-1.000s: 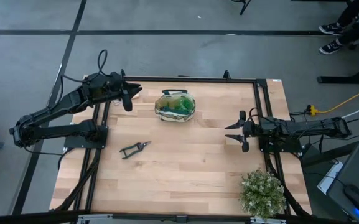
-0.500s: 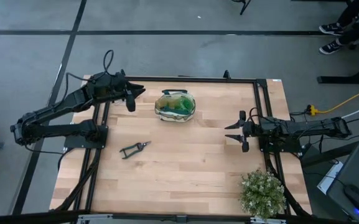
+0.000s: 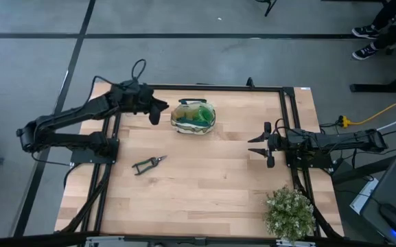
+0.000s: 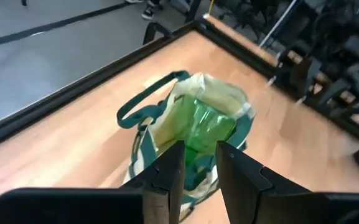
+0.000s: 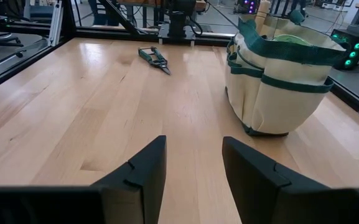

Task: Pick & Place Garden tools in Gardening bag
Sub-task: Put the brown hand rake into the gardening bag

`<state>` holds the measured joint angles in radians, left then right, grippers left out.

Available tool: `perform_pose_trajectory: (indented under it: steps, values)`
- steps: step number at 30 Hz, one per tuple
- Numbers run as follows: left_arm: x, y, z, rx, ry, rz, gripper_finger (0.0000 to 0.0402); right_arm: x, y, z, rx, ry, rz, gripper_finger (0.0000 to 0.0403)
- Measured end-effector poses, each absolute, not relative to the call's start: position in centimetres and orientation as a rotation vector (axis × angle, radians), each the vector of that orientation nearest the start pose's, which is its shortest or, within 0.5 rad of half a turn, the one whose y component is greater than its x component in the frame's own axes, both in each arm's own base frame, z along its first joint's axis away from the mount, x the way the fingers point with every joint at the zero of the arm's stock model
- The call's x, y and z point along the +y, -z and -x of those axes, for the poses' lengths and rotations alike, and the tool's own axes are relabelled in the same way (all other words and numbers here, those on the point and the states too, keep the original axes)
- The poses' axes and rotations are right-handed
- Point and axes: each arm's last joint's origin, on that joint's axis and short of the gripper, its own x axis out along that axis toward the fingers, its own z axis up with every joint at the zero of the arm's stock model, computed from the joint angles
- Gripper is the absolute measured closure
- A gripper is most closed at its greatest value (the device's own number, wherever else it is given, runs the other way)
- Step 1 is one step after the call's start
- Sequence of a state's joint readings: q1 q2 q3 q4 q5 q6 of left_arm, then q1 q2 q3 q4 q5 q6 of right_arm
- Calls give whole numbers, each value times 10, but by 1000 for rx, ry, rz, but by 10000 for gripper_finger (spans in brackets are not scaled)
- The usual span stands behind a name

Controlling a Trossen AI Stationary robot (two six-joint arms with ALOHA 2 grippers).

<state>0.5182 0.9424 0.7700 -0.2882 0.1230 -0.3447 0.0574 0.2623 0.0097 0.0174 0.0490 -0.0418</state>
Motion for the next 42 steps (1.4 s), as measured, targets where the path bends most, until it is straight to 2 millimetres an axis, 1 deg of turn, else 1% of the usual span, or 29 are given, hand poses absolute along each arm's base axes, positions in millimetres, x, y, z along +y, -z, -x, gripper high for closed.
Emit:
perform_pose_trajectory:
  steps: [3,5,11,14,17,20,22,27,36,39,42]
  values:
    - [102,-286,-182,408,-461,441,313,5,-146,-111,235,-14,54,243]
    - [107,-283,-182,423,-476,429,305,5,-146,-111,234,-14,54,243]
    - [124,-276,-176,473,-537,464,250,5,-146,-111,234,-14,54,243]
    - [131,-277,-171,556,-559,425,224,5,-146,-111,234,-14,54,243]
    - [139,-284,-170,654,-578,375,210,5,-146,-111,234,-14,54,243]
    - [150,-285,-170,795,-628,352,206,5,-146,-111,234,-13,54,243]
    - [159,-287,-171,860,-634,346,206,5,-146,-111,234,-13,54,243]
    - [182,-280,-173,999,-634,361,206,5,-146,-111,234,-13,54,243]
    - [215,-254,-164,1136,-676,359,206,5,-146,-111,234,-11,54,243]
    - [224,-245,-160,1169,-685,387,206,5,-146,-111,234,-11,54,243]
    - [232,-236,-157,1206,-732,421,206,5,-146,-111,234,-11,54,243]
